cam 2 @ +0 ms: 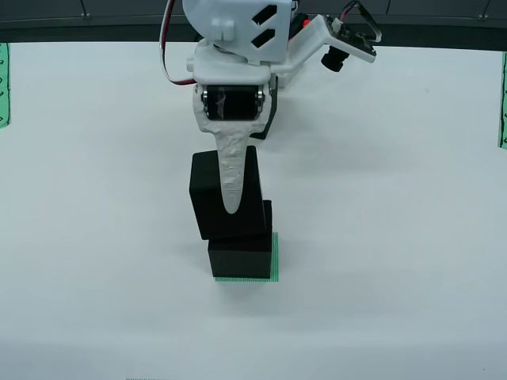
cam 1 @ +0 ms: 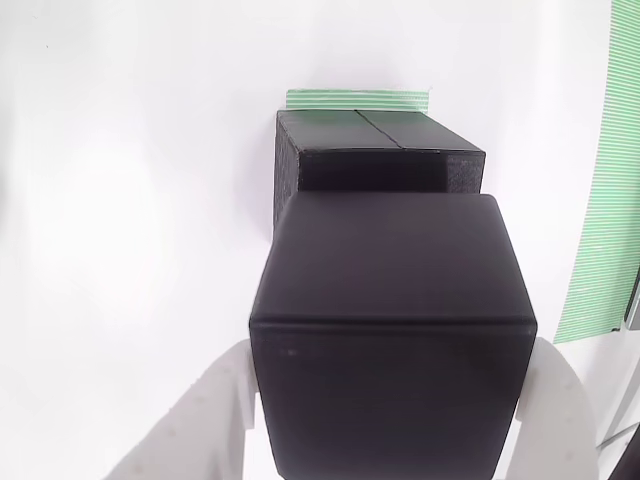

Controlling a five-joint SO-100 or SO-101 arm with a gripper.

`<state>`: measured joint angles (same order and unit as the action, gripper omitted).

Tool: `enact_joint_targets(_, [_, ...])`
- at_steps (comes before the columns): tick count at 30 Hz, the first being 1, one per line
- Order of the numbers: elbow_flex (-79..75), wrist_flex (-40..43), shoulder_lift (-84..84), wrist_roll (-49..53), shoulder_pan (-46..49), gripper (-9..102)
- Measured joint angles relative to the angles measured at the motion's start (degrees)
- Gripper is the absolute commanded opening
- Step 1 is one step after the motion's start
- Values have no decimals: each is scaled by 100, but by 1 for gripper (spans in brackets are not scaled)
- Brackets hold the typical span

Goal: Stack 3 Blocks on the chosen place.

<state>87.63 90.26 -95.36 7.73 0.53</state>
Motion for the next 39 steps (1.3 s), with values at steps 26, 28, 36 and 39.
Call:
enact_joint_targets(26, [0, -9, 167, 70, -9, 37])
enact_joint_targets(28, [0, -9, 167, 70, -9, 37])
enact_joint_targets(36, [-9, -9, 35, 343, -9, 37])
enact_joint_targets(39, [18, -9, -264, 527, -9, 37])
